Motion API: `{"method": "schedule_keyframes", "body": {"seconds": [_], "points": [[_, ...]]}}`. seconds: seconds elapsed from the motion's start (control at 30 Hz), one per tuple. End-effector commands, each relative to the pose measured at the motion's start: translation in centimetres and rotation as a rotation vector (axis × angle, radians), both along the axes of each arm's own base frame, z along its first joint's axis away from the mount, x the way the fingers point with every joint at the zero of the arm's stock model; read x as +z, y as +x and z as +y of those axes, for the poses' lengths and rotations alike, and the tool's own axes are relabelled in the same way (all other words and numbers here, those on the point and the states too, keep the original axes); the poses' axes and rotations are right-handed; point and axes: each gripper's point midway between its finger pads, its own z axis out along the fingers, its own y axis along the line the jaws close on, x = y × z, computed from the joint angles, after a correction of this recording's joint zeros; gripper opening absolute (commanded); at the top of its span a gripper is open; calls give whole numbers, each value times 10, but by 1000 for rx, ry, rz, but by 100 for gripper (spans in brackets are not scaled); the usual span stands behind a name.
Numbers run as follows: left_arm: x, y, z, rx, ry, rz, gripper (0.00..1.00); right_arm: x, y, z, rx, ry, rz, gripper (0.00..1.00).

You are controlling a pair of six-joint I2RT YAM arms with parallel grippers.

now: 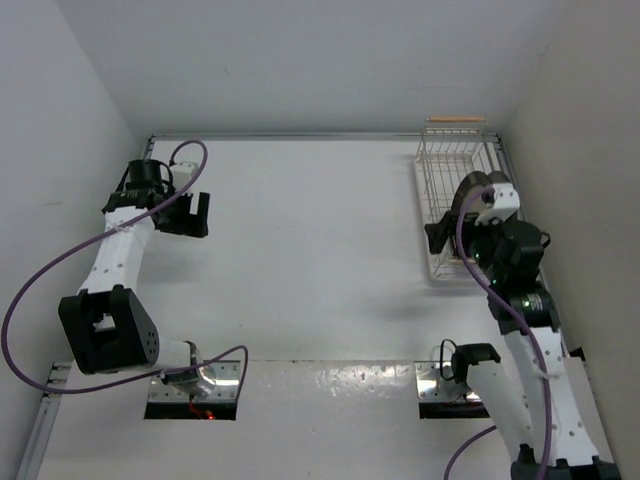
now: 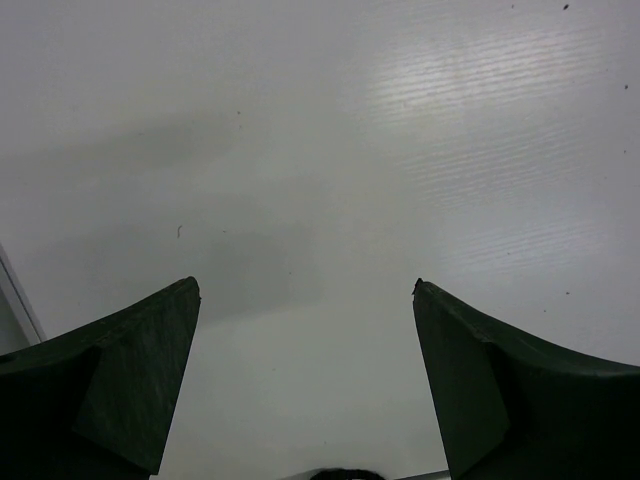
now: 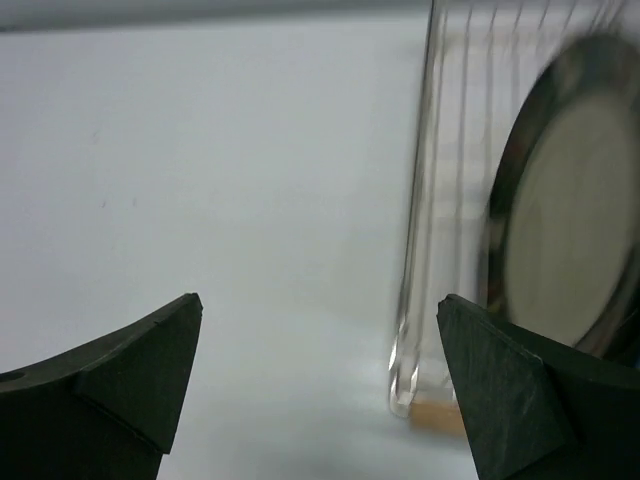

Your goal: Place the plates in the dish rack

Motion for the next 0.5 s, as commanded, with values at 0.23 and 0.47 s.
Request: {"method": "schedule_keyframes", "body": {"seconds": [0.23,0.47], "points": [[-46,-27,9,-41,98,127,92,-152,-71,21,-189,459,428,100],[-68,-46,7,-68,107,206,93,-181,-88,21,-184,440,474,100]]}}
